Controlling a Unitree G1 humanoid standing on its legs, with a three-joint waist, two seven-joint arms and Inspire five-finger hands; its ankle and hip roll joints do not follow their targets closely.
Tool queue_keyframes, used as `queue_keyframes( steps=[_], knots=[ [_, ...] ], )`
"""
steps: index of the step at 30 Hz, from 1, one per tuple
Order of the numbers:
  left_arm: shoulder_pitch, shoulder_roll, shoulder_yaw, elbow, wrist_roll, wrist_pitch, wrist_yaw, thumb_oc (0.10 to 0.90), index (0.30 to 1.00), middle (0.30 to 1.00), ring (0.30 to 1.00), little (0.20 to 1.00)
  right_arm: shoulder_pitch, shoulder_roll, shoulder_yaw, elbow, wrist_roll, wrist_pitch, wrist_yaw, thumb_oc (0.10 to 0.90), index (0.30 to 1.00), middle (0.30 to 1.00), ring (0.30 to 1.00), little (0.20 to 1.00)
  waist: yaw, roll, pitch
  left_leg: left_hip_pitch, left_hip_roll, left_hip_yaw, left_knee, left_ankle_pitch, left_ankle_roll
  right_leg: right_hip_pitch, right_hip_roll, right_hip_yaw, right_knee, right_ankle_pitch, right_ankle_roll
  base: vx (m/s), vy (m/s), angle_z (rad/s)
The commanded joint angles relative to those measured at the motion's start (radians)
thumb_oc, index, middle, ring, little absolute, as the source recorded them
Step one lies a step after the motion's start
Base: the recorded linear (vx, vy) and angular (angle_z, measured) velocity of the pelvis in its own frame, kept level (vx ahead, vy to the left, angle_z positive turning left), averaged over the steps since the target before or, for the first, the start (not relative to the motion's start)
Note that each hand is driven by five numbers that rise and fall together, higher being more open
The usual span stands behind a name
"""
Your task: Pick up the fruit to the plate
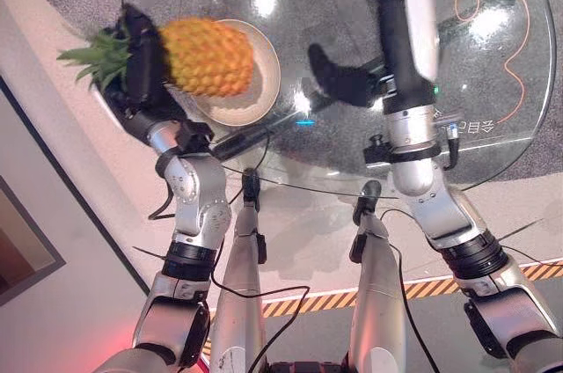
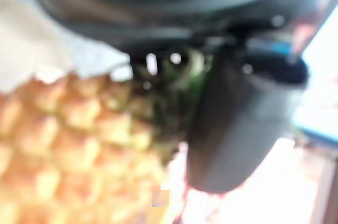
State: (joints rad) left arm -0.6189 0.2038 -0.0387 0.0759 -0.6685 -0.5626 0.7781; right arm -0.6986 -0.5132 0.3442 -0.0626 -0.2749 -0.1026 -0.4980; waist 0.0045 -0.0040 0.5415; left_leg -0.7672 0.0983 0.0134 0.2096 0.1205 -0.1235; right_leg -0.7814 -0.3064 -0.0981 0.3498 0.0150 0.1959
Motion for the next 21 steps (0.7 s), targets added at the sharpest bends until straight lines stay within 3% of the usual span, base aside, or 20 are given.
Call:
queue_keyframes(
  steps=[1,13,21],
  knots=[
    [-0.112,0.052,0.006,-0.129,0.198,-0.147,0.023,0.100,0.300,0.300,0.300,0.200,-0.089,0.004,-0.027,-0.085,-0.017,-0.062,-0.069,0.800,0.900,0.900,0.900,0.900,0.016,-0.005,-0.021,0.008,-0.014,-0.009,0.036,-0.046,0.027,0.036,0.035,-0.049,-0.114,0.087,-0.045,0.00,0.000,0.00],
    [-0.124,0.079,0.028,-0.096,0.293,-0.179,0.092,0.100,0.300,0.300,0.300,0.200,-0.050,-0.033,-0.086,-0.028,-0.037,-0.055,-0.195,0.800,0.900,0.900,0.900,0.900,0.005,-0.015,-0.021,0.012,-0.007,-0.003,0.034,-0.048,0.025,0.039,0.038,-0.047,-0.117,0.087,-0.044,0.00,0.000,0.00],
    [-0.124,0.123,0.055,-0.046,0.354,-0.211,0.122,0.100,0.300,0.300,0.300,0.200,0.021,-0.066,-0.183,0.060,-0.005,-0.061,-0.355,0.800,0.900,0.900,0.900,0.900,-0.009,-0.027,-0.021,0.017,0.000,0.002,0.035,-0.054,0.025,0.039,0.045,-0.044,-0.115,0.085,-0.042,0.00,0.000,0.00]
  ],
)
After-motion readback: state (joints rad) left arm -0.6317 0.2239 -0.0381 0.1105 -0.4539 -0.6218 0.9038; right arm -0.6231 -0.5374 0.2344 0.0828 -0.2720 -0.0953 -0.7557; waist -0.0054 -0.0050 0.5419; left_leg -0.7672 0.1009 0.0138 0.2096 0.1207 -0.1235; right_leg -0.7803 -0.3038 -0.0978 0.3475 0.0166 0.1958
